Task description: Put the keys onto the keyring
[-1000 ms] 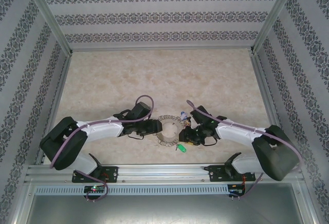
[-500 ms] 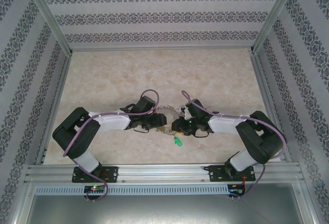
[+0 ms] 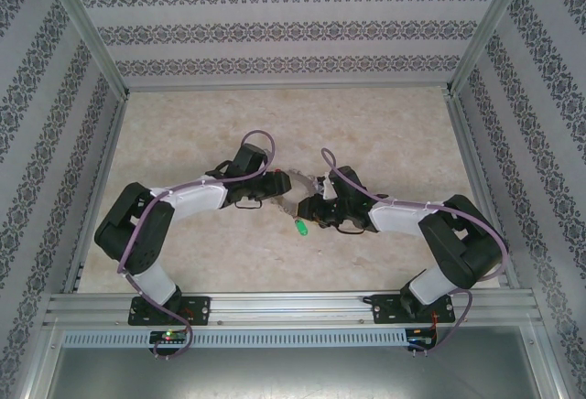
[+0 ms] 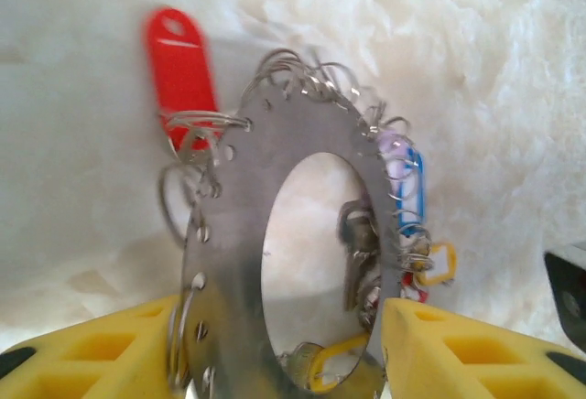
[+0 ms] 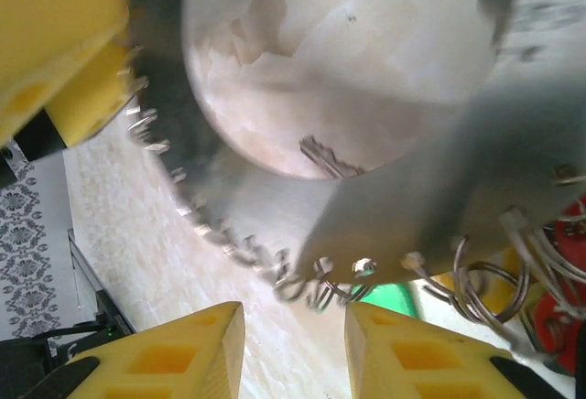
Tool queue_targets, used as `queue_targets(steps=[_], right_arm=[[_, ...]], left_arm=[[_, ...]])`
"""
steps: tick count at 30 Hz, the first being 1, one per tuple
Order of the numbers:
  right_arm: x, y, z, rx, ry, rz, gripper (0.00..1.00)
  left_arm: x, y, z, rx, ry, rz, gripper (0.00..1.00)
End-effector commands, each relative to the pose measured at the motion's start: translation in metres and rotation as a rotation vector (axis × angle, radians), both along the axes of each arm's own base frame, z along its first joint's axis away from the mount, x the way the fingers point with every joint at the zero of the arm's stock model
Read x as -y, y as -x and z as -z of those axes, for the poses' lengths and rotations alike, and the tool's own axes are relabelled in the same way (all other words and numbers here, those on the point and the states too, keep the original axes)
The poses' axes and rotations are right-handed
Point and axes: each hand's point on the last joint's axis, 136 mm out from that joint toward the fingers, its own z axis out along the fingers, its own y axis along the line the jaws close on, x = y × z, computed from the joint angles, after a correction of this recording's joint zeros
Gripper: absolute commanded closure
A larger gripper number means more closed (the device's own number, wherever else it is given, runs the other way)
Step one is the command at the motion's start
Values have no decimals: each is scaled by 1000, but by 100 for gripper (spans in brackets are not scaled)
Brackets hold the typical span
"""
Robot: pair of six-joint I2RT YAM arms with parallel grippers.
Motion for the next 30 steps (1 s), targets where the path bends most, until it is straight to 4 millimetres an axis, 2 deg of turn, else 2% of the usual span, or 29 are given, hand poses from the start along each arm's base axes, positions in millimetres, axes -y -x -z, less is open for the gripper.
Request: queue_targets(steps=[1,3,5,8,13,15,17,18,20,21,23,25,28,30], right_arm=[[8,-7,-5,42,21,12,62],[22,-10,-11,66,46,36,61],[44,-17,-21,118,95,77,60],[87,-32,-40,243,223,151,57],[160,-59,-81,541,492,257,51],[189,-69,-95,653,618,316,47],[217,-77,-108,762,765,366,39],[230,-82,-114,809,832,396,33],[250,-89,-123,859,924,449,29],[259,-93,-125,856,947,475,24],[271,-101,-119,832,953,501,23],[285,-109,-99,790,974,521,23],[287,-117,-82,799,999,490,22],[284,-125,-76,850,939,504,22]], left_arm=[[-24,10,26,-71,-112,-7,45],[-34,15,28,-80,-142,-25,43],[-45,18,22,-59,-172,-45,41],[-59,20,3,19,-201,-67,39],[-97,17,-36,169,-313,-147,35],[-119,16,-52,235,-378,-207,28],[-141,16,-67,301,-443,-260,24],[-155,16,-78,348,-478,-299,19],[-181,18,-90,416,-557,-372,7],[-194,18,-95,447,-591,-413,2],[-221,20,-103,483,-652,-492,0],[-249,23,-101,481,-711,-560,0],[-285,26,-96,480,-833,-635,0],[-289,22,-90,514,-892,-569,0]])
